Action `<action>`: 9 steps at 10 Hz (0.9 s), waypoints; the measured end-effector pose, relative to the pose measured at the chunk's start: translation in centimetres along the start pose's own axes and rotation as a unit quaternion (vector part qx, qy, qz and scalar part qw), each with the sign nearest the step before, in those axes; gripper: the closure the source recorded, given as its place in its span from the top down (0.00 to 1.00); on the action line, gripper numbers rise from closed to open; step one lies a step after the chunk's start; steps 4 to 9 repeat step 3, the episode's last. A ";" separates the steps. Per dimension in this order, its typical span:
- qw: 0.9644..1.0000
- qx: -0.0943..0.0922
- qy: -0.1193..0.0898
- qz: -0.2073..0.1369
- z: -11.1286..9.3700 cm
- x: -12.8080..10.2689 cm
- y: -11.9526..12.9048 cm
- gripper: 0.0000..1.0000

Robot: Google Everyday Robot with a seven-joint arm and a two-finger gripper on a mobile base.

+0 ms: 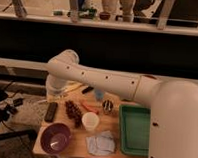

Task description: Place fork in purple bowl

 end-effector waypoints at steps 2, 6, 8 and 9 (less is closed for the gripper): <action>1.000 0.000 0.000 0.000 0.0 0.0 0.0 0.10; 1.000 0.000 -0.001 0.001 0.0 0.0 0.1 0.10; 1.000 0.000 -0.001 0.001 0.0 0.0 0.1 0.10; 1.000 0.000 -0.001 0.001 0.0 0.0 0.1 0.10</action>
